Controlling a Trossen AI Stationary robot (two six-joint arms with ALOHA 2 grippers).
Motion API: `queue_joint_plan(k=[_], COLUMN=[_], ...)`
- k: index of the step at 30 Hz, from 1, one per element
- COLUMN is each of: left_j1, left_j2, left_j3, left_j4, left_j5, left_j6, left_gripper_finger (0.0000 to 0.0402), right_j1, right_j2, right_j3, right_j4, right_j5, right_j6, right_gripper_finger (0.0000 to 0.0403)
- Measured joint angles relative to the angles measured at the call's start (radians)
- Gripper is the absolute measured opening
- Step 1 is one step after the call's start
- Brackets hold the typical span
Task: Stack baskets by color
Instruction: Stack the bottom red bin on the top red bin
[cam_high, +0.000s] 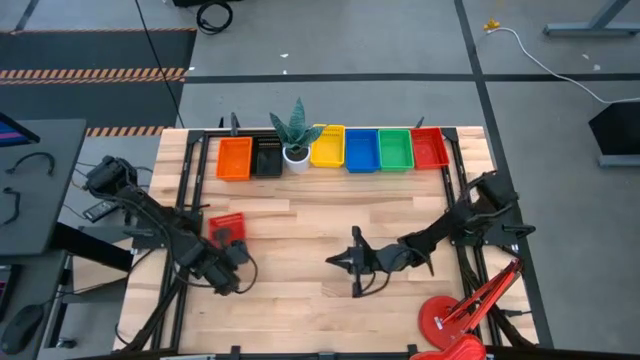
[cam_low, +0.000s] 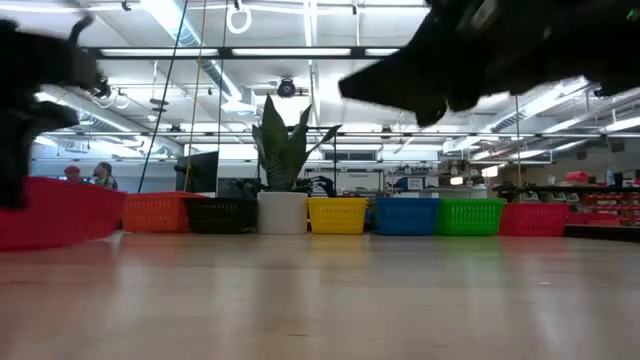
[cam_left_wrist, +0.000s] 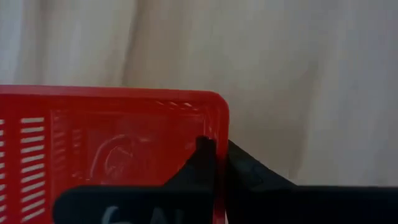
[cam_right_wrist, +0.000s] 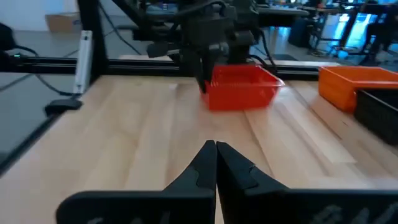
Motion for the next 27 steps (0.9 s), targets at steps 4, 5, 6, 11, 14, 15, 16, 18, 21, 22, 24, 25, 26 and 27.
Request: queue_joint_plan(k=[4, 5, 6, 11, 14, 15, 16, 18, 21, 22, 24, 25, 26, 27], left_j1=[0.082, 0.109, 0.135, 0.272, 0.34, 0.356, 0.373, 0.4, 0.43, 0.437, 0.449, 0.455, 0.46, 0.464], left_j2=[0.007, 0.017, 0.028, 0.163, 0.28, 0.315, 0.352, 0.421, 0.506, 0.528, 0.572, 0.592, 0.609, 0.625], left_j3=[0.0, 0.0, 0.0, 0.004, 0.077, 0.115, 0.158, 0.246, 0.378, 0.417, 0.491, 0.52, 0.543, 0.563], left_j4=[0.262, 0.335, 0.404, 0.771, 0.843, 0.838, 0.821, 0.781, 0.726, 0.705, 0.672, 0.656, 0.639, 0.629], left_j5=[-0.039, -0.041, -0.041, 0.011, 0.044, 0.048, 0.05, 0.055, 0.056, 0.057, 0.057, 0.057, 0.058, 0.061], left_j6=[0.154, 0.2, 0.244, 0.453, 0.527, 0.55, 0.57, 0.601, 0.652, 0.669, 0.697, 0.705, 0.709, 0.71], left_gripper_finger=[0.0012, 0.001, 0.0009, 0.0009, 0.0011, 0.0011, 0.0011, 0.0012, 0.0016, 0.0017, 0.002, 0.0022, 0.0022, 0.0023], right_j1=[0.037, 0.045, 0.053, 0.082, 0.091, 0.093, 0.095, 0.095, 0.094, 0.094, 0.094, 0.094, 0.094, 0.094], right_j2=[-0.111, -0.14, -0.17, -0.297, -0.353, -0.367, -0.378, -0.391, -0.395, -0.391, -0.382, -0.381, -0.379, -0.379], right_j3=[0.0, 0.0, 0.0, 0.0, 0.0, 0.0, 0.0, 0.0, 0.0, 0.0, 0.0, -0.001, 0.0, 0.0], right_j4=[-0.184, -0.237, -0.297, -0.599, -0.754, -0.798, -0.839, -0.881, -0.913, -0.913, -0.917, -0.924, -0.926, -0.939], right_j5=[0.018, 0.028, 0.041, 0.108, 0.108, 0.108, 0.108, 0.108, 0.108, 0.107, 0.1, 0.091, 0.083, 0.081], right_j6=[0.039, 0.063, 0.089, 0.269, 0.368, 0.392, 0.414, 0.454, 0.486, 0.488, 0.488, 0.489, 0.493, 0.503], right_gripper_finger=[0.0004, 0.0004, 0.0004, 0.0004, 0.0004, 0.0004, 0.0004, 0.0004, 0.0004, 0.0004, 0.0004, 0.0004, 0.0004, 0.0004])
